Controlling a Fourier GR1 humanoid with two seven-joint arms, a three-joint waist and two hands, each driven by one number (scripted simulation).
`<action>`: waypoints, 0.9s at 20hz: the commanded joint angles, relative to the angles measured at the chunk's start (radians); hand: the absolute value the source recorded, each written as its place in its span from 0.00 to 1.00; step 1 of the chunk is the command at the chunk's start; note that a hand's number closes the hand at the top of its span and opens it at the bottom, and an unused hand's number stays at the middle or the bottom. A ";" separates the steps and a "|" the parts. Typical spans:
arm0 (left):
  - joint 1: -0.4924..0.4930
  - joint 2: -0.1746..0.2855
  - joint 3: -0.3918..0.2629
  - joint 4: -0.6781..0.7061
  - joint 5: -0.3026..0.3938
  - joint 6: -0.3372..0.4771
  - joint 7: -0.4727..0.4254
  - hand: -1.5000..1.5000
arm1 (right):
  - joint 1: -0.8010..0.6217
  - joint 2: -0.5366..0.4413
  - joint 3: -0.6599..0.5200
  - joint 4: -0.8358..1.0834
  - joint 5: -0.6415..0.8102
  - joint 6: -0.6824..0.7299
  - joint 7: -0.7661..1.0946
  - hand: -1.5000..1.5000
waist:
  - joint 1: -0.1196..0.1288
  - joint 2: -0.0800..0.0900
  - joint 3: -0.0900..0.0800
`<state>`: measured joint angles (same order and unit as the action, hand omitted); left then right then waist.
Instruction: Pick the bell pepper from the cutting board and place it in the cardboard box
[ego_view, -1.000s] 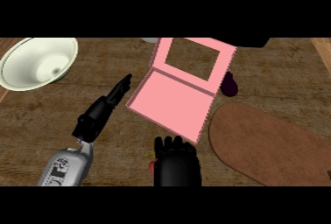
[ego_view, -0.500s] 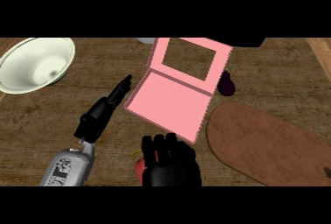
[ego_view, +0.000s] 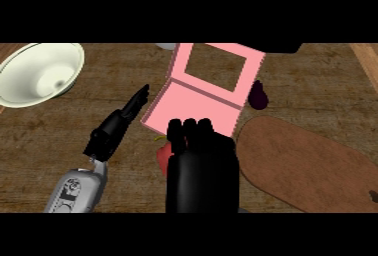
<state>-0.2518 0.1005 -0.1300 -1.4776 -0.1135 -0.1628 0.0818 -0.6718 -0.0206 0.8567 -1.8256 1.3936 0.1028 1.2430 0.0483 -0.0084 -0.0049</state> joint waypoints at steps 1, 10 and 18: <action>-0.013 0.010 0.004 0.004 -0.003 -0.007 -0.001 0.50 | -0.094 0.020 -0.064 0.026 -0.057 0.043 0.244 1.00 | 0.002 0.001 0.001; 0.020 -0.021 -0.030 0.000 -0.035 0.021 -0.014 0.50 | -0.293 0.020 -0.219 0.200 -0.150 -0.018 0.244 1.00 | 0.009 0.006 0.001; 0.017 0.016 0.005 -0.039 -0.004 -0.014 -0.012 0.50 | -0.423 0.020 -0.272 0.437 -0.216 -0.025 0.238 1.00 | 0.009 0.009 0.002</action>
<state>-0.2540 0.0996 -0.1296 -1.5035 -0.1178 -0.1649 0.0925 -1.0196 -0.0169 0.5880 -1.4771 1.2169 0.0819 1.2448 0.0580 0.0005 -0.0028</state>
